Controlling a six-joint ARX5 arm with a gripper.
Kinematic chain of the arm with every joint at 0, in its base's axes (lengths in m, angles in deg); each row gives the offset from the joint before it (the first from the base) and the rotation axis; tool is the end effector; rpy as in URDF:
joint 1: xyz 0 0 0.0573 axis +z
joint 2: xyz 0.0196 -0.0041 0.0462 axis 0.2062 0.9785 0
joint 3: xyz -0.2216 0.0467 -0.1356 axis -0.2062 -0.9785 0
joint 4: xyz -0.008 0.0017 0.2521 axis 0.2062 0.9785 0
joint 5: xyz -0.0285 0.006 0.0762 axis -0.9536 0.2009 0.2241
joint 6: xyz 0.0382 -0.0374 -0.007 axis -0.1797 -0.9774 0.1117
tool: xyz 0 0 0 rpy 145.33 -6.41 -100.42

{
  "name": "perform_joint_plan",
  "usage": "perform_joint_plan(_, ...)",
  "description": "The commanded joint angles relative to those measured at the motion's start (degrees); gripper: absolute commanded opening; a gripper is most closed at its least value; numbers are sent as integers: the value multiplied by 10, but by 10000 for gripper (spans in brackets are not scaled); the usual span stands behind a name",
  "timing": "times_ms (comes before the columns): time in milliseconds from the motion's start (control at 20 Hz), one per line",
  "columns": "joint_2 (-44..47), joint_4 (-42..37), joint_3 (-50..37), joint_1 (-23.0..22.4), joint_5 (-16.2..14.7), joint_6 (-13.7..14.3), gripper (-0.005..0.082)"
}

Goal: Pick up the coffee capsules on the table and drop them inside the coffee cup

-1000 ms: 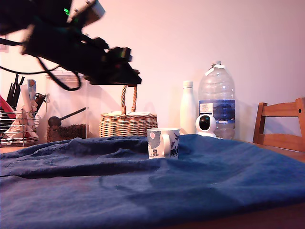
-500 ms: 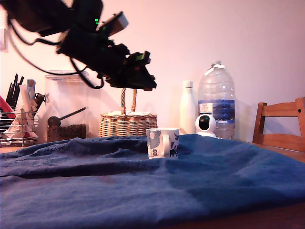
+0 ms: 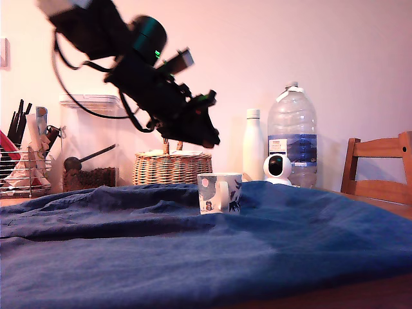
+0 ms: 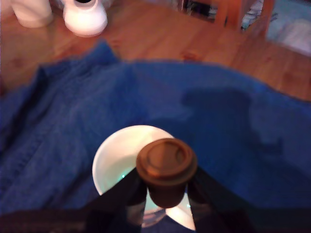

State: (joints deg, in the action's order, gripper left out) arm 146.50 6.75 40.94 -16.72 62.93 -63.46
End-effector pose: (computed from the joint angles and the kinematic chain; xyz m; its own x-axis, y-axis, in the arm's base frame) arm 0.3959 -0.2275 0.2271 0.5038 -0.6737 -0.5407 0.7404 0.6592 -0.1315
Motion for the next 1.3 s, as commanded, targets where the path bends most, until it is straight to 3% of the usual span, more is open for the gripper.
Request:
perform_joint_plan(0, 32, 20, 32, 1, -1, -1, 193)
perform_joint_plan(400, 97, 103, 111, 1, 0, -1, 193)
perform_joint_plan(1050, 99, 101, 112, 1, 0, 0, 204)
perform_joint_plan(1100, 99, 101, 112, 1, 0, 0, 220)
perform_joint_plan(1250, 99, 103, 112, 1, 0, 1, 453)
